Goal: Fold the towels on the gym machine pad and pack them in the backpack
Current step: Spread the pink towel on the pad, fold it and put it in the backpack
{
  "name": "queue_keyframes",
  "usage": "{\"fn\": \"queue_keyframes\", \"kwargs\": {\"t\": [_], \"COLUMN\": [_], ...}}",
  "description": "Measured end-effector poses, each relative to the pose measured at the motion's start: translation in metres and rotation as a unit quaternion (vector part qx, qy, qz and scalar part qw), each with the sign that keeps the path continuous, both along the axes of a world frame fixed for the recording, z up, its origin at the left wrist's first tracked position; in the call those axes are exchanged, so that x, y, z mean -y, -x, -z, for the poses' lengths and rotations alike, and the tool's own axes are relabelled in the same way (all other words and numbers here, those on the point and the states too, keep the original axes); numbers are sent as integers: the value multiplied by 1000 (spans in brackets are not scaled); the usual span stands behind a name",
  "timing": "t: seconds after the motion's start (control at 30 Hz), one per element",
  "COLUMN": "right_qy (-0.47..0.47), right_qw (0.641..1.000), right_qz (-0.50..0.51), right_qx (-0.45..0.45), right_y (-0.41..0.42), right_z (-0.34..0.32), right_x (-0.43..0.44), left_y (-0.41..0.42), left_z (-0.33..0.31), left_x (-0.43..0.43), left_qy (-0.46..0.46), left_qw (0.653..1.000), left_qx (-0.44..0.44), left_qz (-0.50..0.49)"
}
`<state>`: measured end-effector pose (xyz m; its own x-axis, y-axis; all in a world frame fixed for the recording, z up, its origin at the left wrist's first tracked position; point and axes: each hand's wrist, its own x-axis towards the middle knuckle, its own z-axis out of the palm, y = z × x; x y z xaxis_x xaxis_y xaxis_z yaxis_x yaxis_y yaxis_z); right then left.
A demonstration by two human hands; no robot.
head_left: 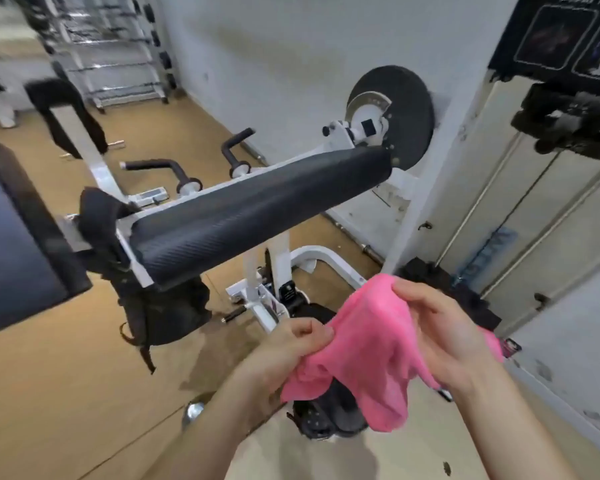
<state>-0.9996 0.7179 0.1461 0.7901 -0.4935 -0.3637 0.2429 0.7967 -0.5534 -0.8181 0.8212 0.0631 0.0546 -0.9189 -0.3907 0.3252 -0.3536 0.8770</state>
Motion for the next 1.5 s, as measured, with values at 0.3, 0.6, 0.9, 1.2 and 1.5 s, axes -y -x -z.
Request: {"fn": "queue_keyframes", "kwargs": {"t": [0.3, 0.6, 0.9, 1.2, 1.5], "right_qy": [38, -42, -40, -25, -23], "right_qw": [946, 967, 967, 972, 963], "right_qz": [-266, -228, -220, -124, -239], "right_qx": [-180, -106, -121, -196, -119], "right_y": [-209, -379, -528, -652, -733], "right_z": [77, 80, 67, 121, 90], "right_x": [-139, -253, -319, -269, -257], "left_y": [-178, -293, -356, -503, -622], "left_z": [96, 20, -4, 8, -8], "left_x": [-209, -310, -361, -343, -296], "left_qy": [-180, -88, -24, -98, -49], "left_qw": [946, 770, 826, 953, 960], "left_qx": [131, 346, 290, 122, 83], "left_qz": [-235, -529, -483, -258, -264]}}
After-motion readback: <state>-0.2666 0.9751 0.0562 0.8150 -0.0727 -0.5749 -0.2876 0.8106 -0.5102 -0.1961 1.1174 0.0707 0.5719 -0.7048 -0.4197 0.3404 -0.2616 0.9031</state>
